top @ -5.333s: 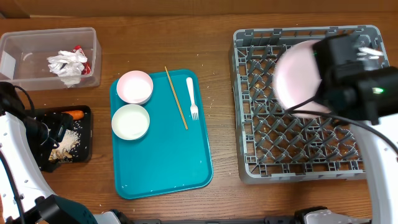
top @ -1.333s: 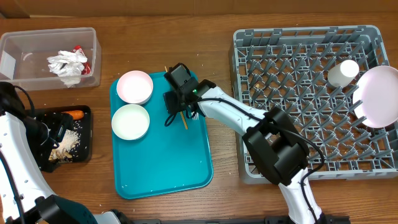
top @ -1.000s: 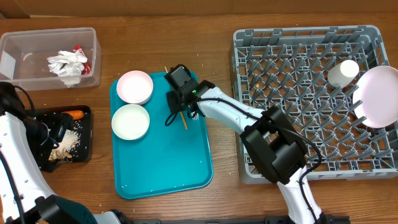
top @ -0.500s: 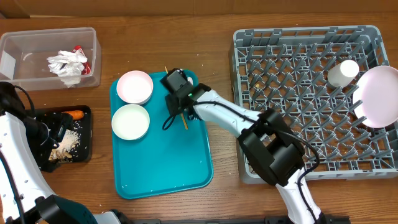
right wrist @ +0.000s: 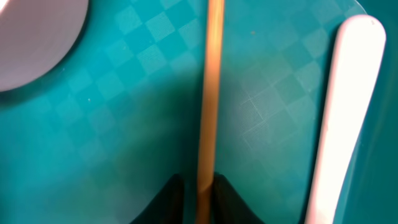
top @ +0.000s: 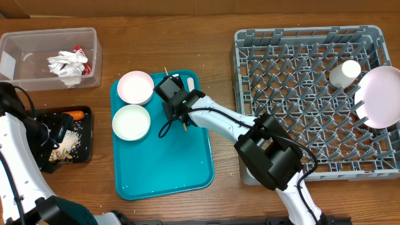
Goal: Sort waste into correct bins and load items into the dishwasher rack
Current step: 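Grasp the wooden chopstick with the right gripper, then carry the chopstick right and drop it into the dish rack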
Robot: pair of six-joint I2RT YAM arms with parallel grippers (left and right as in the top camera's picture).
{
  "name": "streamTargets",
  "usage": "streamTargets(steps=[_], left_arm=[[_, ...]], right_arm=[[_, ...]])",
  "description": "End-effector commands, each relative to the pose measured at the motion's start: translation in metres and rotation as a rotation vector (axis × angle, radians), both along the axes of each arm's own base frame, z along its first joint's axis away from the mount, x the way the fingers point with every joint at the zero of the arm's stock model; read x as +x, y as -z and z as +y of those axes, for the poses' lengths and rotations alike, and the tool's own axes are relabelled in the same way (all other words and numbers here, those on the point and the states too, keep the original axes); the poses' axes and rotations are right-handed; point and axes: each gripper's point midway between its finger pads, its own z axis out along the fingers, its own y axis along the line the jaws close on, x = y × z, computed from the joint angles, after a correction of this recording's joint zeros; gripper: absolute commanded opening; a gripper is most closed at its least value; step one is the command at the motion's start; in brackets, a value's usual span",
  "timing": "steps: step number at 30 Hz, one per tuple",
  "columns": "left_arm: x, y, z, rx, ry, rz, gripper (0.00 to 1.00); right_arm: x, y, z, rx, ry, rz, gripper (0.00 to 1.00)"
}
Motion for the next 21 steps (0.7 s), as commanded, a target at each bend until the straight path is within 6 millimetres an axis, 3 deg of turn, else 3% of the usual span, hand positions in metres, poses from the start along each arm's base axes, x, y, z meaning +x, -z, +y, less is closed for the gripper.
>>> streamTargets(steps=[1,7,12,17,20,21], left_arm=[[-0.001,0.001,0.0,0.001,0.016,0.004,1.0],[-0.001,0.001,0.0,0.001,0.016,0.004,1.0],[-0.001,0.001,0.0,0.001,0.016,0.004,1.0],[-0.001,0.001,0.0,0.001,0.016,0.004,1.0],[-0.001,0.001,0.0,0.001,0.016,0.004,1.0],[-0.001,0.001,0.0,0.001,0.016,0.004,1.0]], right_arm=[[-0.009,0.027,-0.007,-0.038,0.002,0.052,0.12],[-0.014,0.013,0.009,0.046,-0.033,0.091,0.06],[-0.007,-0.03,0.012,0.111,-0.033,0.06,0.04],[-0.004,-0.104,-0.005,0.163,-0.01,-0.001,0.04],[-0.001,-0.16,-0.034,0.195,0.047,-0.066,0.04],[-0.001,-0.191,-0.058,0.199,0.088,-0.107,0.04]])
